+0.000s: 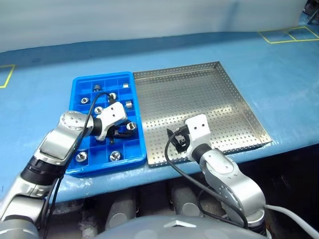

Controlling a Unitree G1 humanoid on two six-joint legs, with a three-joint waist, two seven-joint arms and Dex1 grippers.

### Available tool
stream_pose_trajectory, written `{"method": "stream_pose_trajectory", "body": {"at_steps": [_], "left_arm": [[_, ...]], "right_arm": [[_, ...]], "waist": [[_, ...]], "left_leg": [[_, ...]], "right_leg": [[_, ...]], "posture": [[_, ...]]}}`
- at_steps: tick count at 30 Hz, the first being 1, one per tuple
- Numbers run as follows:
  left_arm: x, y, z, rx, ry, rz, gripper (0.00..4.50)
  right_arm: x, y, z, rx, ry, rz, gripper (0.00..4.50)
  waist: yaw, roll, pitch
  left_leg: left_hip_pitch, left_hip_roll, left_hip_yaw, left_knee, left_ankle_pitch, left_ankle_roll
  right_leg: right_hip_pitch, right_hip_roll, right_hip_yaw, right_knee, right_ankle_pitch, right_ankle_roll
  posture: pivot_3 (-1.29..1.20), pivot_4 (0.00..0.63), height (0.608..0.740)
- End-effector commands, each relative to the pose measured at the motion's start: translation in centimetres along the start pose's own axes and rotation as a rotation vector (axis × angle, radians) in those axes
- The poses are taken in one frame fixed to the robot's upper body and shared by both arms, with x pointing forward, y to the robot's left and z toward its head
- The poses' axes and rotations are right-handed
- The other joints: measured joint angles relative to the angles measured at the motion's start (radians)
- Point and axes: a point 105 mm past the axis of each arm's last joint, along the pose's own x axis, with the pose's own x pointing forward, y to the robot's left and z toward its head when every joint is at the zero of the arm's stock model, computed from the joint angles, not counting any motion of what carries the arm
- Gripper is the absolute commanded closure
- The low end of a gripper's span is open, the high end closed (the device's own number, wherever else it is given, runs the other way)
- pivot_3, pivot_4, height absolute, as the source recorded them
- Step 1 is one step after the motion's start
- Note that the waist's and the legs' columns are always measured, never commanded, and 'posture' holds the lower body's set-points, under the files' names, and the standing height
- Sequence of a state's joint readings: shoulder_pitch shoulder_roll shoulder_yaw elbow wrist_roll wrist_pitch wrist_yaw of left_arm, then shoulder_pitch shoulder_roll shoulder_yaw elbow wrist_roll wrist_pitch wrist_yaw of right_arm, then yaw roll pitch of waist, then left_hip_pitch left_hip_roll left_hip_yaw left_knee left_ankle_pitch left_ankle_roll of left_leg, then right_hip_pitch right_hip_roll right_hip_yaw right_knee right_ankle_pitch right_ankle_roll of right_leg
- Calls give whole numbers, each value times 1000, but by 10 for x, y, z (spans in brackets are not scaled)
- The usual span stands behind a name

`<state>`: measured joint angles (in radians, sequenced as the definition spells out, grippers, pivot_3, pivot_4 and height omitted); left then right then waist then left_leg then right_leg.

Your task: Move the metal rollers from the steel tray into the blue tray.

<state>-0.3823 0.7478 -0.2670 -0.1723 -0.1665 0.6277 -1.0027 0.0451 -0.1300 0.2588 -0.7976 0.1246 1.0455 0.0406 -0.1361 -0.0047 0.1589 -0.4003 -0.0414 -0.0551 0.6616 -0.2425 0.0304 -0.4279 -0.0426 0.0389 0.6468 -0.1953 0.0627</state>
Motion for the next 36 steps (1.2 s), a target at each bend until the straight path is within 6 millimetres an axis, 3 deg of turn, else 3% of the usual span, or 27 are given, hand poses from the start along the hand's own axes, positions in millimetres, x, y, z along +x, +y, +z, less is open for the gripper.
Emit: {"method": "stream_pose_trajectory", "body": {"at_steps": [1,5,9,12,16,20,25,32,36], "left_arm": [[-3,9,4,21,0,41,1324],[-7,6,12,23,-48,19,55],[-16,9,39,23,-200,41,55],[-31,15,73,-14,-431,83,55],[-43,25,88,-58,-581,188,55],[-54,48,80,-86,-626,429,55],[-68,53,65,-115,-663,588,55],[-71,27,26,-131,-568,602,55],[-67,8,19,-111,-544,554,55]], "right_arm": [[-6,-4,13,0,-65,-29,881],[-7,-5,13,3,-65,-35,881],[-8,-6,13,2,-67,-36,881],[-8,-5,15,-3,-75,-30,881],[-8,-5,17,-11,-86,-25,881],[-11,-8,24,-24,-128,-30,881],[-15,-11,28,-30,-170,-32,881],[-17,-8,26,-95,-201,33,881],[-15,-8,25,-117,-218,63,881]], "waist": [[-1,0,0],[-3,0,0],[-5,0,0],[3,0,0],[1,-1,0],[1,-1,0],[6,-1,-1],[26,-1,-1],[52,-2,-1]], "left_leg": [[0,0,0,0,0,0],[0,0,0,0,0,0],[0,0,0,0,0,0],[0,0,0,1,0,0],[0,0,0,1,0,0],[0,0,0,0,0,0],[1,0,0,0,0,0],[1,0,1,0,0,0],[2,1,1,0,0,0]], "right_leg": [[0,0,0,0,0,-1],[0,-1,0,0,0,-1],[0,-1,0,0,0,-1],[0,-2,0,-1,2,-2],[1,-2,0,-2,3,-2],[1,-2,1,-2,4,-3],[1,-1,1,-2,4,-4],[1,-1,0,-2,4,-4],[2,-1,0,-2,2,-1]], "posture": [[-226,150,740],[-229,150,740],[-226,150,740],[-221,150,740],[-210,150,740],[-196,150,740],[-167,150,740],[-84,150,740],[-52,150,740]]}}
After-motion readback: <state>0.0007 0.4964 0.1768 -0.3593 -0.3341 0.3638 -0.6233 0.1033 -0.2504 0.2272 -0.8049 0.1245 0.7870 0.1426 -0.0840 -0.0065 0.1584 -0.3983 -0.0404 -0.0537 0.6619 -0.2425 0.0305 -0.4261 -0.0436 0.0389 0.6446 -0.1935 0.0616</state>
